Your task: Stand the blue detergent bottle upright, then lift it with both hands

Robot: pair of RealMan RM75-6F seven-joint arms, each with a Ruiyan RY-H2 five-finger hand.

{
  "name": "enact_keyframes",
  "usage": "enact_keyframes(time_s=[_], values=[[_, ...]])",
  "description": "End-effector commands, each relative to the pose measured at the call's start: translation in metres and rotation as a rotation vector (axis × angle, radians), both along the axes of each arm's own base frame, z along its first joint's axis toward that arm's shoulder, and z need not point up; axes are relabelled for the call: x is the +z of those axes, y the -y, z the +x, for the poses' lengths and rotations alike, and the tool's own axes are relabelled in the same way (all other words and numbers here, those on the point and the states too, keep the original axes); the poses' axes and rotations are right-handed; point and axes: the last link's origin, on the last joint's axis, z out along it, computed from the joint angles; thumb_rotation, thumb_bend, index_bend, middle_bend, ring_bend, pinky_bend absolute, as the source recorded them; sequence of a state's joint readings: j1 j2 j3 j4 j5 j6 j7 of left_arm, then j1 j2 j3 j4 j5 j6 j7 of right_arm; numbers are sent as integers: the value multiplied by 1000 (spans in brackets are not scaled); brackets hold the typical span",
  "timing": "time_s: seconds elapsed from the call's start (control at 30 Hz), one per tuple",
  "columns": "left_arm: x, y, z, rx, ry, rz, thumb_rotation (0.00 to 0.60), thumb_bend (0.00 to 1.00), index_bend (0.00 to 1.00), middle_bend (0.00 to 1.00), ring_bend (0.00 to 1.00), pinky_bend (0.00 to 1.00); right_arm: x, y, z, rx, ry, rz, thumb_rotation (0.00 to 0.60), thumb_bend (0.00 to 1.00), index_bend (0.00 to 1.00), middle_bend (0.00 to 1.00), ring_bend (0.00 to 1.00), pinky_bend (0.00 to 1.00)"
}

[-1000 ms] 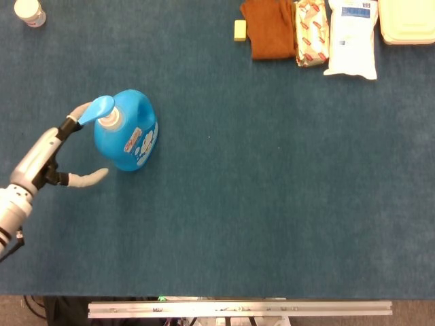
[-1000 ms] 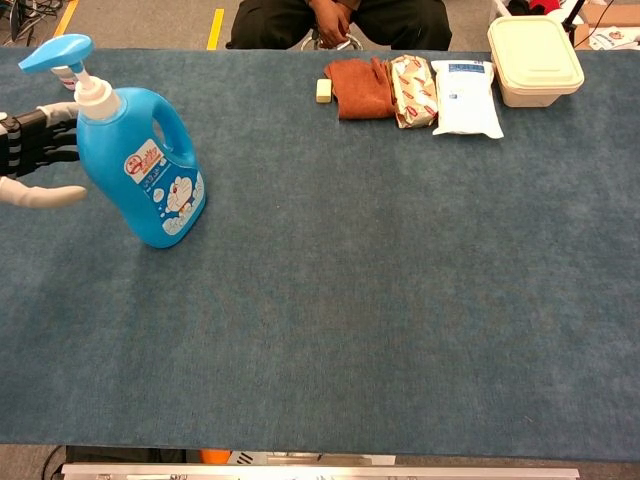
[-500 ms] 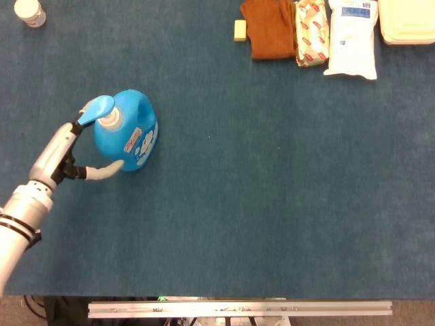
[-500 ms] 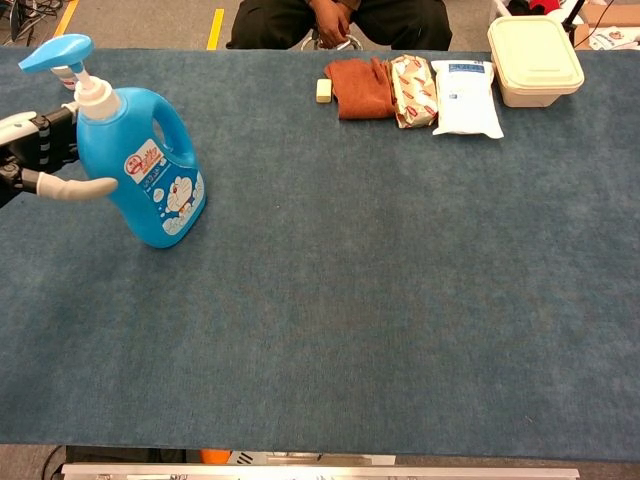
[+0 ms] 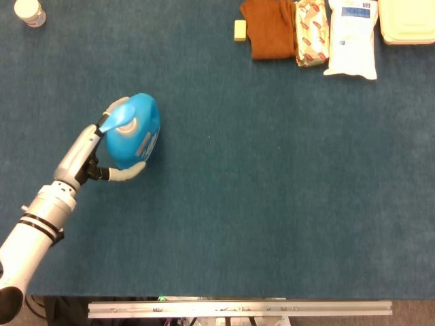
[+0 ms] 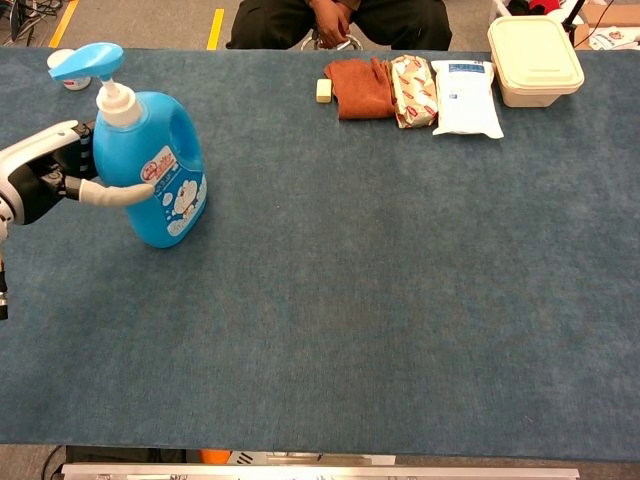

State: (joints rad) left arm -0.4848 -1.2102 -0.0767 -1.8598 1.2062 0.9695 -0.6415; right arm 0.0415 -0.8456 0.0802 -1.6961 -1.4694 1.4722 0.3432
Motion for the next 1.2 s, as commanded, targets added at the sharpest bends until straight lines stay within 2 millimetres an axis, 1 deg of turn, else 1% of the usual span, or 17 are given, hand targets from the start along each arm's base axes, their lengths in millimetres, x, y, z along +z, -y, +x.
enact_keyframes(time_s=[0.03,0.13,0.33,0.4,0.47,0.53,0.77,1.03,1.2], values=[[-4,-2,3,-4,1,2,600,246,0,0,0,49,0,0,0,0,3,1,600,183,248,277,114,146],[-7,-7,5,-2,1,8,600,246,0,0,0,49,0,0,-1,0,3,2,600,183,248,277,114,146],[-5,-19,10,-9,1,32,600,246,0,0,0,52,1,-1,-2,-6,2,-3,600,183,248,277,114,146],[-4,-23,12,-15,-3,36,600,246,0,0,0,72,0,-1,-2,-7,2,-2,600,183,248,278,114,146],[-5,-25,12,-18,-10,36,600,246,0,0,0,116,0,-1,-2,-6,3,-2,600,183,248,277,114,146],[-6,-26,10,-16,-22,31,600,246,0,0,0,144,0,-1,-1,-6,3,-2,600,183,248,277,114,146],[-8,-23,-4,20,-63,37,600,246,0,0,0,174,1,-1,-2,-12,-1,-2,600,183,248,277,114,146],[8,-20,-10,-4,-102,118,600,246,0,0,0,174,0,0,-1,-6,-2,8,600,183,248,277,114,146],[13,-15,-15,-3,-115,139,600,246,0,0,0,175,-1,0,0,0,-1,11,600,183,248,277,114,146]])
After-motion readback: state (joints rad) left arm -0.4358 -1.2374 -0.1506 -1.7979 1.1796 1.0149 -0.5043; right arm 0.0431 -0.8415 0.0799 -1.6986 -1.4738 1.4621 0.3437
